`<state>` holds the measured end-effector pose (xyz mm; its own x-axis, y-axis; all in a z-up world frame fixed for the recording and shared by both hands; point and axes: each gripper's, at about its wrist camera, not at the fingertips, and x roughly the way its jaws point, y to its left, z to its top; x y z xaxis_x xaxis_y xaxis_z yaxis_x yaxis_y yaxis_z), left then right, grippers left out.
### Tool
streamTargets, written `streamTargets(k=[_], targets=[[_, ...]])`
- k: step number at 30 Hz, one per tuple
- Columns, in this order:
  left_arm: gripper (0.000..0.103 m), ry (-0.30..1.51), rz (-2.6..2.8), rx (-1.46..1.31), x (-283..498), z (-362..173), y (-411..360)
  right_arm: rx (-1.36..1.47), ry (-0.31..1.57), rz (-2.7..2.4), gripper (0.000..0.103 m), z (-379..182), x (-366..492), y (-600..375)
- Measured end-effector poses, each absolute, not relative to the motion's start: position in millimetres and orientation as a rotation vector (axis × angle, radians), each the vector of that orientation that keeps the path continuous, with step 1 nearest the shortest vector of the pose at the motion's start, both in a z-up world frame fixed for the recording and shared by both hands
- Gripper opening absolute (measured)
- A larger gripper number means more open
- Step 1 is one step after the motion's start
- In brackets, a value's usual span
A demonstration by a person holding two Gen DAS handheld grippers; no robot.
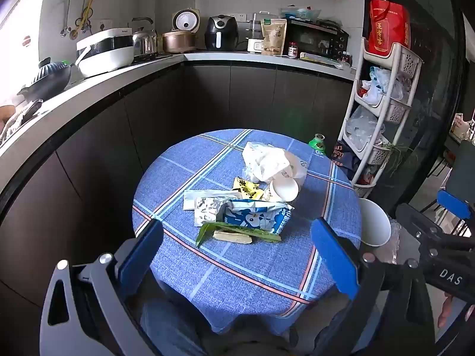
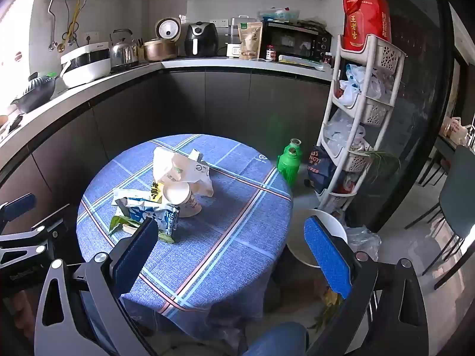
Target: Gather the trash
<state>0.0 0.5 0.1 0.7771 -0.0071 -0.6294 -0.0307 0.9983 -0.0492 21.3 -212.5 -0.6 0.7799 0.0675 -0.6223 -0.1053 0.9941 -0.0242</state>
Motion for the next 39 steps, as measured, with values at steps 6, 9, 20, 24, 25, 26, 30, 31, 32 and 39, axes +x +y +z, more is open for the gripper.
streamTargets(k=[6, 9, 20, 24, 25, 26, 30, 31, 32, 39], targets=[[0.099, 0.681, 0.012, -0.058, 0.9, -0.8, 1.8, -0.058, 0.675, 0.094, 0.095, -0.7, 21.7, -212.4], [0.099, 0.678, 0.014, -0.052, -0.1, 0.1, 0.2, -0.060, 0.672, 0.093, 0.095, 0.3, 20.7, -211.8], [0.099, 0.678, 0.013, -0.052, -0.1, 0.1, 0.2, -0.060, 0.670, 0.093, 0.095, -1.1, 21.7, -210.9], [0.099, 0.678, 0.012, -0.052, 0.0, 0.2, 0.0, -0.059, 0.671, 0.094, 0.095, -1.1, 21.6, -210.7], [0.099, 0.678, 0.011, -0.053, -0.1, 0.2, 0.1, -0.060, 0.670, 0.094, 0.095, -1.1, 21.5, -210.5], [0.099, 0.677, 0.012, -0.052, -0.1, 0.2, 0.0, -0.060, 0.670, 0.094, 0.095, -1.1, 21.5, -210.6], [0.099, 0.677, 0.011, -0.053, -0.1, 0.2, 0.1, -0.059, 0.669, 0.093, 0.095, -0.9, 21.3, -210.6], [0.099, 0.677, 0.011, -0.053, -0.1, 0.2, 0.0, -0.059, 0.669, 0.094, 0.095, -0.9, 21.4, -210.6], [0.099, 0.677, 0.011, -0.053, -0.1, 0.2, 0.1, -0.060, 0.670, 0.093, 0.095, -0.8, 21.2, -210.5], [0.099, 0.676, 0.011, -0.053, -0.2, 0.2, 0.2, -0.060, 0.669, 0.093, 0.095, -0.2, 21.0, -210.7]])
